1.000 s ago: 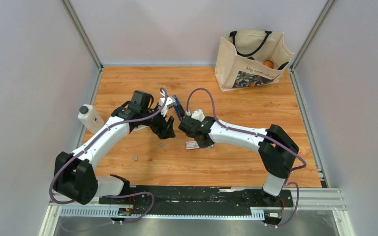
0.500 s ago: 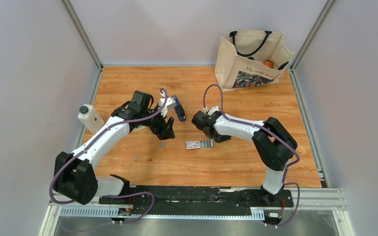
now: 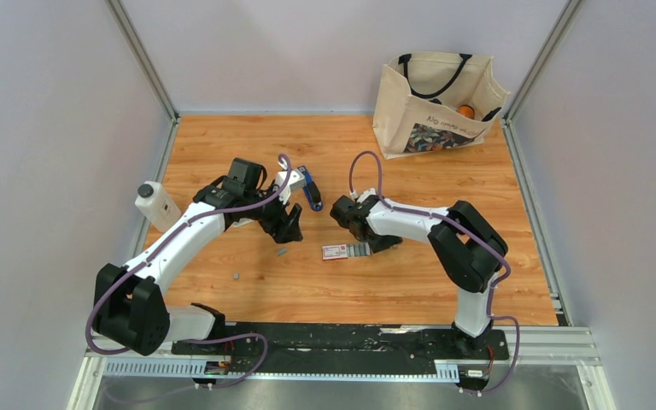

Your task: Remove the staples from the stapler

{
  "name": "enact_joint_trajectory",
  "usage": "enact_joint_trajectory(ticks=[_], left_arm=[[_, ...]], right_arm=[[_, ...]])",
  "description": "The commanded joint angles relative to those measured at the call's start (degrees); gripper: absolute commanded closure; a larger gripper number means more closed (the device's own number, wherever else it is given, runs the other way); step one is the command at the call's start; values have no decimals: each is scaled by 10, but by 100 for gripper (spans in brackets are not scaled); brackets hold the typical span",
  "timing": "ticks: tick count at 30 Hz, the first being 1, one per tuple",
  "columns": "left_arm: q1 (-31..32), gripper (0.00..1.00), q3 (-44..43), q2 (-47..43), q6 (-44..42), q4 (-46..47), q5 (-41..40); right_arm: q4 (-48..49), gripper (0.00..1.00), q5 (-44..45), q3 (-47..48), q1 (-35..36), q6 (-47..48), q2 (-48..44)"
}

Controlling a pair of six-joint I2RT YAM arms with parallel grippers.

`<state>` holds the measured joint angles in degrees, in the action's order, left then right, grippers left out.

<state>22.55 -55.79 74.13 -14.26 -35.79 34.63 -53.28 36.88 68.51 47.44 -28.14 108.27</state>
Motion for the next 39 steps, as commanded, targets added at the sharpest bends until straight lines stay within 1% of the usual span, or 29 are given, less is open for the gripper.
enact_joint_trajectory(ticks=[1,5,10,14,22,28,39], left_arm=[[3,18,-23,-9,-14,-5,3],[3,18,-23,-12,-16,-9,1],[3,18,-20,-12,-16,-8,1],[3,18,-21,-11,-16,-10,-1],[3,18,-24,-12,-19,-12,-2],[3,18,-24,-11,-19,-12,-3],[3,18,-21,-14,-17,-14,-4]], right_arm=[[33,57,-37,0,0,2,-49],[39,57,-55,-9,-11,-2,-72],[67,57,-90,-33,-48,-6,-105],[90,57,-118,-46,-70,-5,-108],[130,57,-171,-69,-89,-14,-106],[141,60,-179,-82,-103,-18,-107],[151,61,-184,-92,-109,-15,-106]])
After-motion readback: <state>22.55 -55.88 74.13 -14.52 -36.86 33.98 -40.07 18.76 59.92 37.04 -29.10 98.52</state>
